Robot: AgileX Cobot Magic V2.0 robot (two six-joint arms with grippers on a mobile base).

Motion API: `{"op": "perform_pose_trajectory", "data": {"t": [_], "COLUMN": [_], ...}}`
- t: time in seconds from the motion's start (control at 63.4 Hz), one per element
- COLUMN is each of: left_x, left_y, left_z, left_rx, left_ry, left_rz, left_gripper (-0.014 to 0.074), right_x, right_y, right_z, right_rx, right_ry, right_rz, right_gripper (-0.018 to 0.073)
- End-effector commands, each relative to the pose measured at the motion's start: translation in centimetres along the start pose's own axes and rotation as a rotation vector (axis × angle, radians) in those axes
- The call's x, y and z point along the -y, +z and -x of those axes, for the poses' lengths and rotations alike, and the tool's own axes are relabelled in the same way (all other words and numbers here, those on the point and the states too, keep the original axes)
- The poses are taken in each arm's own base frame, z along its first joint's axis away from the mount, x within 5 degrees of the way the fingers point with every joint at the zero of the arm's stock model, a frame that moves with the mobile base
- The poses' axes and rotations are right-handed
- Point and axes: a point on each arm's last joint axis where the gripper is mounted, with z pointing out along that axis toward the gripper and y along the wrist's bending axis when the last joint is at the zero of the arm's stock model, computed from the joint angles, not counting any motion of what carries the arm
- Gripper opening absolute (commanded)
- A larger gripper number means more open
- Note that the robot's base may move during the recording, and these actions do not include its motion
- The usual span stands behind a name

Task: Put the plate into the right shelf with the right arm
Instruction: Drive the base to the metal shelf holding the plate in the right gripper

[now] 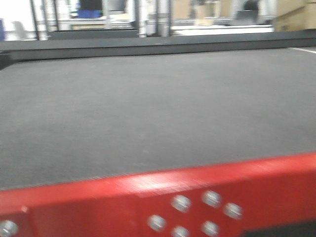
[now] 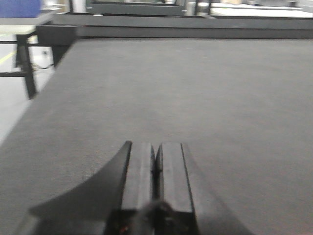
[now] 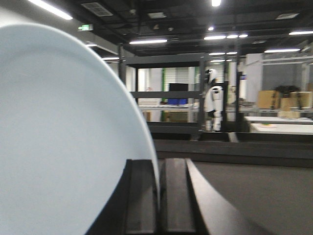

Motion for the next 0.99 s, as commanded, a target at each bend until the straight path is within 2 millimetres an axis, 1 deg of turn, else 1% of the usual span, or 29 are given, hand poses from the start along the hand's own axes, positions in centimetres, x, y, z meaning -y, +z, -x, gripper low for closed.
{"op": "perform_pose_trajectory", "data": {"t": [0.0,0.979], "left_x": [-0.03,-0.03], "left_y": [-0.03,-0.03], "left_z": [0.49,0.49], "left_rx": [0.084,0.084], "left_ry": [-0.009,-0.009], "left_rz": [0.004,0.004], "left_gripper": [-0.0047,-0.0047], "right_x": [0.03,0.01], "right_y": [0.02,0.02], "right_z": [1.75,1.74], "right_rx": [0.116,0.116], "right_ry": [-0.010,-0.007], "right_rz": [-0.014,-0.007], "right_gripper": [0.0054,0.0054]}}
